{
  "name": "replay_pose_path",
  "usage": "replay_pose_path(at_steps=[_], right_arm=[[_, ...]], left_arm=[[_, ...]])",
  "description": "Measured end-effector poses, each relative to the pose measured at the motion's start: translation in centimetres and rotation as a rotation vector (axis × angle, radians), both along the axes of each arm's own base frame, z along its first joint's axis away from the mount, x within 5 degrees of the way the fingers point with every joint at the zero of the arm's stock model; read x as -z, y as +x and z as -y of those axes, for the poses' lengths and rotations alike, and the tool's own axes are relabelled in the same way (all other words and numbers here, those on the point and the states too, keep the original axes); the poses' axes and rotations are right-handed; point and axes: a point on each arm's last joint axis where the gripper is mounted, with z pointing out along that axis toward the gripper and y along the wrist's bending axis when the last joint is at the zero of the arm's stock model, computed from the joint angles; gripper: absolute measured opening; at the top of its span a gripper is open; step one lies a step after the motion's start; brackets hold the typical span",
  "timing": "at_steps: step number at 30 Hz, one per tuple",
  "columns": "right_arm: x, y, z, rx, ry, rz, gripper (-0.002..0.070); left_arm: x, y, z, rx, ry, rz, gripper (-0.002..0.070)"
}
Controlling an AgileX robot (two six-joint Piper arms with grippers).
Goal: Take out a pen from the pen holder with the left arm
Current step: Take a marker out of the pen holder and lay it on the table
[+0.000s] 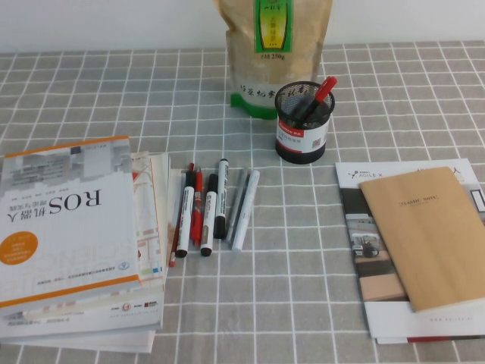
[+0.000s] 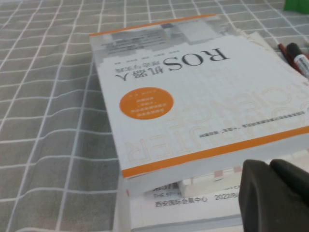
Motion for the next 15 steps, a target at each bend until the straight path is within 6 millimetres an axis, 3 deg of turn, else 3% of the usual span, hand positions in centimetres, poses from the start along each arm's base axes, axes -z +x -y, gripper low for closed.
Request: replay_pose_path(at_steps=[15], right_arm=[[0.00,0.00,0.00,0.000,0.000,0.000,-0.0013]], left_arm=[[0.04,0.00,-0.19,-0.035,0.004,-0.004,-0.0003]])
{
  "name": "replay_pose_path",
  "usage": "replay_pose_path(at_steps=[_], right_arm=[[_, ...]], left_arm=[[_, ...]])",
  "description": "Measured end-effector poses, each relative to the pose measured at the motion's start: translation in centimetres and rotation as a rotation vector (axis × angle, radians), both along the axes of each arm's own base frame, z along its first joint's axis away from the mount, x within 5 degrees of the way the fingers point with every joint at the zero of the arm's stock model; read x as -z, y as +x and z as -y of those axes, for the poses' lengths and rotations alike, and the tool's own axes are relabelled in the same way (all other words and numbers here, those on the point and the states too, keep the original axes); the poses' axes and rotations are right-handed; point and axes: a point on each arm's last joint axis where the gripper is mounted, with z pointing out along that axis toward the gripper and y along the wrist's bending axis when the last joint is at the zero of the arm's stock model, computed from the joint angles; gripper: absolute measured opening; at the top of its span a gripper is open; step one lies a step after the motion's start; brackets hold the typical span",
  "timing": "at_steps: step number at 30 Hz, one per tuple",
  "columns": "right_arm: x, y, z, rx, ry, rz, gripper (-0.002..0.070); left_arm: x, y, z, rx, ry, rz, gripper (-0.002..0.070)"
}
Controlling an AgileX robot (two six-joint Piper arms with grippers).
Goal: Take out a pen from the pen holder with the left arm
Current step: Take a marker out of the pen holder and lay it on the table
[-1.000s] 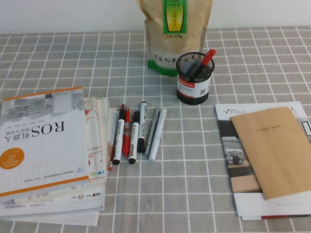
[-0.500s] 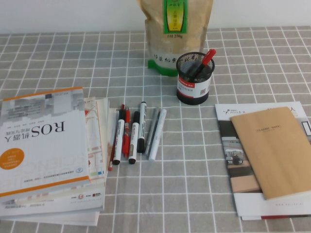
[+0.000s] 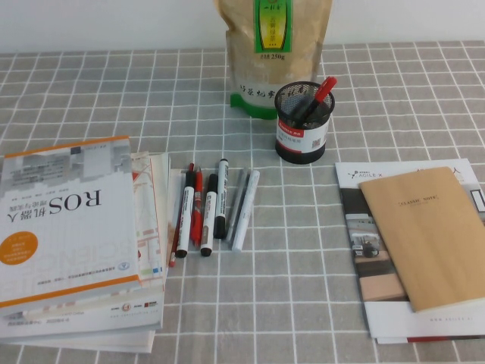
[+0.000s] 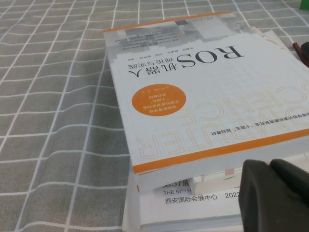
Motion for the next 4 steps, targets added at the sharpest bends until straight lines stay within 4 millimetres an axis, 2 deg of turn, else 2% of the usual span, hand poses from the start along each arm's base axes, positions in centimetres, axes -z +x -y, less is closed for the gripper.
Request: replay_pose_path(at_steps=[4], right_arm=[[0.00,0.00,0.00,0.000,0.000,0.000,-0.0013]], left_arm=[[0.01,0.00,0.00,0.000,0.000,-0.002,-0.0003]])
